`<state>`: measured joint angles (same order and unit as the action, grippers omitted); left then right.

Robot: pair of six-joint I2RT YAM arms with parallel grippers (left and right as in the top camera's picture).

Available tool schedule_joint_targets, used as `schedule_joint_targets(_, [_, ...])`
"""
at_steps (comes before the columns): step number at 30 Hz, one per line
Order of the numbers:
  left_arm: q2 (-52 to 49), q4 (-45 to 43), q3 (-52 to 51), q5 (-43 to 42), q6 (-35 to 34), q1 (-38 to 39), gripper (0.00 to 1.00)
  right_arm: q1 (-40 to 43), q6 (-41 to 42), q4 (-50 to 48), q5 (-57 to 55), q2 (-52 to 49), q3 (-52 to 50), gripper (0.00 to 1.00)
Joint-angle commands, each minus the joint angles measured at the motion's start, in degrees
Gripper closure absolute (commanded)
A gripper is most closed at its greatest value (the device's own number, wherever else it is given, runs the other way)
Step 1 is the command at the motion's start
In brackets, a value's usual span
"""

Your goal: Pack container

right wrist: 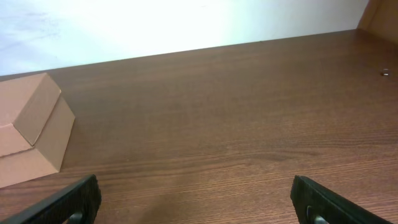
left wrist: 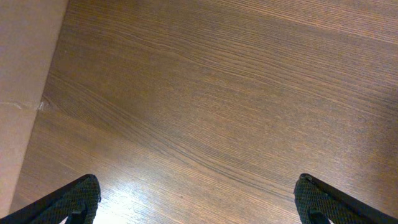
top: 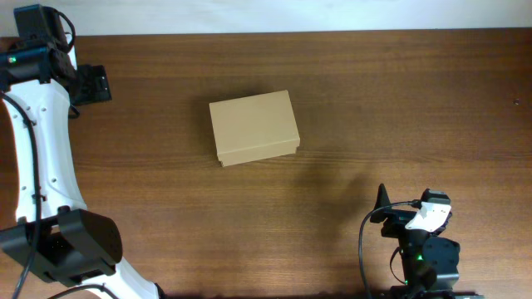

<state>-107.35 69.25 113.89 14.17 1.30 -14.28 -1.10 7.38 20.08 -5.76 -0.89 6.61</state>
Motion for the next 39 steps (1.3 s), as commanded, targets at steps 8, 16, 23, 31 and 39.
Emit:
schedule_joint_targets(8, [14.1,-0.1,-7.8,0.2,0.3,3.0,0.0,0.0,0.1,-0.3,-0.3,0.7,-0.6,0.01])
schedule_joint_targets(16, [44.2,0.0,-36.6,0.2,0.3,11.5,0.0,0.0,0.1,-0.3,-0.3,0.7,-0.6,0.01])
schedule_joint_targets(23, [68.8,-18.8,-57.2,-0.2,1.8,12.4,0.01,0.0,0.1,-0.3,-0.3,0.7,-0.6,0.01])
schedule_joint_targets(31, [89.3,-66.2,-84.2,-1.3,1.8,12.4,0.0,0.0,0.1,-0.3,-0.3,0.7,-0.6,0.01])
schedule_joint_targets(39, [95.7,-73.1,-97.3,-1.3,1.8,16.6,0.01,0.0,0.1,-0.3,-0.3,0.7,-0.6,0.01])
